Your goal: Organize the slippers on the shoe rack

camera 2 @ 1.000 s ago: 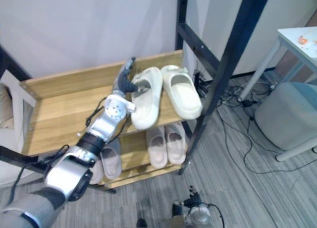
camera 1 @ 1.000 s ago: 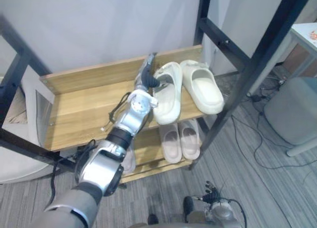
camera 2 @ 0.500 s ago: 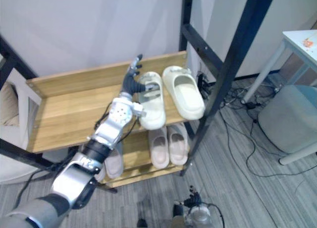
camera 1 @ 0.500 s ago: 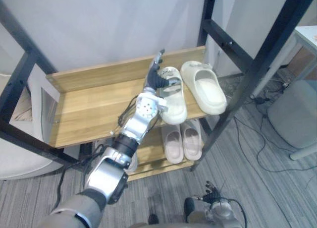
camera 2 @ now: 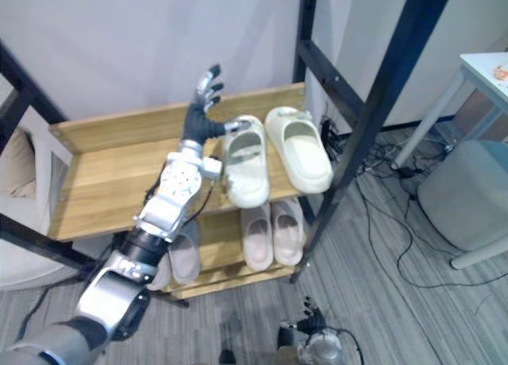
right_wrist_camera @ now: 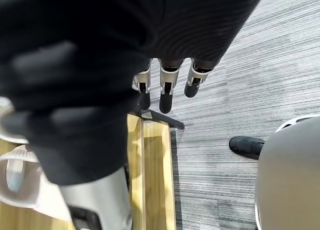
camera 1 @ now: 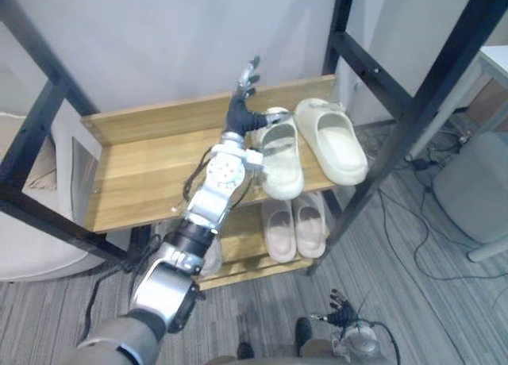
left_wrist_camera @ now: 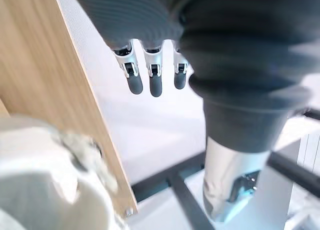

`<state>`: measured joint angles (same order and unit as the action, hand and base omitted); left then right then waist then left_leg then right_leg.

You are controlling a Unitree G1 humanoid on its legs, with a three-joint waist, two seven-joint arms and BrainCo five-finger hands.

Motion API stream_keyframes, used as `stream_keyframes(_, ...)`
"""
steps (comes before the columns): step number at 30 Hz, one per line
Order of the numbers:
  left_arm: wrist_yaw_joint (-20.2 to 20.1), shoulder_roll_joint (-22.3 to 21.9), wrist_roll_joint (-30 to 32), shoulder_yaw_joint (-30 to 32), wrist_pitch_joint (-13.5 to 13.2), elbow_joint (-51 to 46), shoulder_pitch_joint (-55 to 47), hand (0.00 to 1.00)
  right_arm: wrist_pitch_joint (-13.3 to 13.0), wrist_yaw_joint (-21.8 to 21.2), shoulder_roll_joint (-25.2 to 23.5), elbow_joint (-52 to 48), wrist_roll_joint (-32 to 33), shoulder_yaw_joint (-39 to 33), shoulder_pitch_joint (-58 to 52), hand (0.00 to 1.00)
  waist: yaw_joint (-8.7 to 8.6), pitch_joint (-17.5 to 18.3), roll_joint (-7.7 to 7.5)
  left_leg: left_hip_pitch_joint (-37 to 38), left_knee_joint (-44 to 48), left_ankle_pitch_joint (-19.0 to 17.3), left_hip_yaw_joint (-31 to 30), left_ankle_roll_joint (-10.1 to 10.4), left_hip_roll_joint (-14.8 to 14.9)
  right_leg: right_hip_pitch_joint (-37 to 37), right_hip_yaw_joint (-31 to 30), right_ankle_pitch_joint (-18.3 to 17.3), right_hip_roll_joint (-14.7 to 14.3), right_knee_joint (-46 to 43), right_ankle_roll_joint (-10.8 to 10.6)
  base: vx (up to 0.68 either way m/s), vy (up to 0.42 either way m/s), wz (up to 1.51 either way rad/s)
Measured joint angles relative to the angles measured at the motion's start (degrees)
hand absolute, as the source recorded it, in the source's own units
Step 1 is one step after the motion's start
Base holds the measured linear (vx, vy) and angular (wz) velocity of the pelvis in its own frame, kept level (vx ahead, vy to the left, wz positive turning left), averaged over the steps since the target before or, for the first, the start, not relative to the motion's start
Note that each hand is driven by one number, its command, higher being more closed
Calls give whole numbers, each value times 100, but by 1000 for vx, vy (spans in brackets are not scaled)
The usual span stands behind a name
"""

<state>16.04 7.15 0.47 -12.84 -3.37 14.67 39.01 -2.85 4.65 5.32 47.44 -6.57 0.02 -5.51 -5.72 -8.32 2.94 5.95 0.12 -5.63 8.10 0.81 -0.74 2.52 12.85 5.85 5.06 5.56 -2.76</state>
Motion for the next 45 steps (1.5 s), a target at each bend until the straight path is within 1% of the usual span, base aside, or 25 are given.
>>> stream_keyframes(4,20,-11,-299,10,-39,-241,-463,0,2,34,-29,183,0,-20,75,0,42,5,-27,11,-1,24,-82,-34,-13,60,96,-15,19,1,-15,-39,-6,13)
stream_keyframes(6,81,-20,-504,16,-100,-333,-704,0,2,54,-41,340,2,-46,131,0,129,5,-55,10,-7,31,-83,-43,-12,57,97,-17,18,1,-14,-50,-8,1)
stream_keyframes(9,127,-71,-715,24,-133,-427,-914,0,4,79,-42,481,2,-45,175,0,201,26,-94,10,-13,34,-91,-44,-8,59,110,-24,19,1,-8,-12,-3,1)
stream_keyframes(11,120,-144,-892,34,-136,-455,-1041,0,13,99,-54,579,1,-43,224,0,224,45,-126,10,-22,40,-98,-49,-7,62,131,-30,21,0,-8,-9,-2,4)
stream_keyframes(16,67,-155,-1186,-27,-136,-462,-1205,0,14,105,-72,626,1,-39,241,0,238,76,-179,11,-48,49,-110,-59,-14,62,175,-35,25,0,-14,-1,1,2)
stream_keyframes(17,-8,-155,-1192,-88,-136,-471,-1291,0,17,106,-76,671,0,-35,261,0,243,86,-195,27,-95,66,-115,-73,-20,61,192,-35,27,0,-14,-1,4,4)
stream_keyframes(20,-49,-162,-1200,-282,-135,-471,-1419,0,31,107,-82,774,-1,-25,316,0,246,102,-227,24,-99,67,-136,-76,-34,64,215,-34,40,-1,-14,-6,9,4)
stream_keyframes(25,-165,-182,-1204,-511,-130,-471,-1593,0,37,115,-83,794,-1,-17,321,0,255,105,-245,24,-101,67,-137,-76,-47,64,216,-34,50,0,-15,0,0,0)
stream_keyframes(29,-276,-221,-1358,-749,-125,-470,-1690,0,58,153,-87,842,0,9,324,0,257,127,-283,25,-100,68,-131,-78,-44,64,212,-34,49,1,-15,-18,-5,0)
stream_keyframes(32,-290,-257,-1366,-951,-124,-440,-1725,0,58,174,-89,856,0,13,324,0,256,140,-306,26,-100,70,-113,-81,-43,62,203,-35,49,1,-16,-8,-1,-1)
stream_keyframes(37,-334,-345,-1410,-1110,-127,-367,-1725,0,59,217,-94,858,2,20,325,0,255,151,-325,30,-100,70,-102,-81,-43,59,194,-35,49,1,-16,0,0,0)
stream_keyframes(38,-384,-370,-1409,-1135,-139,-343,-1721,0,59,221,-95,864,2,21,326,0,255,156,-332,32,-101,70,-99,-80,-43,60,192,-35,49,1,-16,0,0,0)
stream_keyframes(45,-388,-410,-1409,-1353,-254,-39,-1542,0,58,234,-106,960,9,21,342,0,251,188,-383,40,-104,69,-74,-80,-42,55,159,-35,49,3,-17,0,0,0)
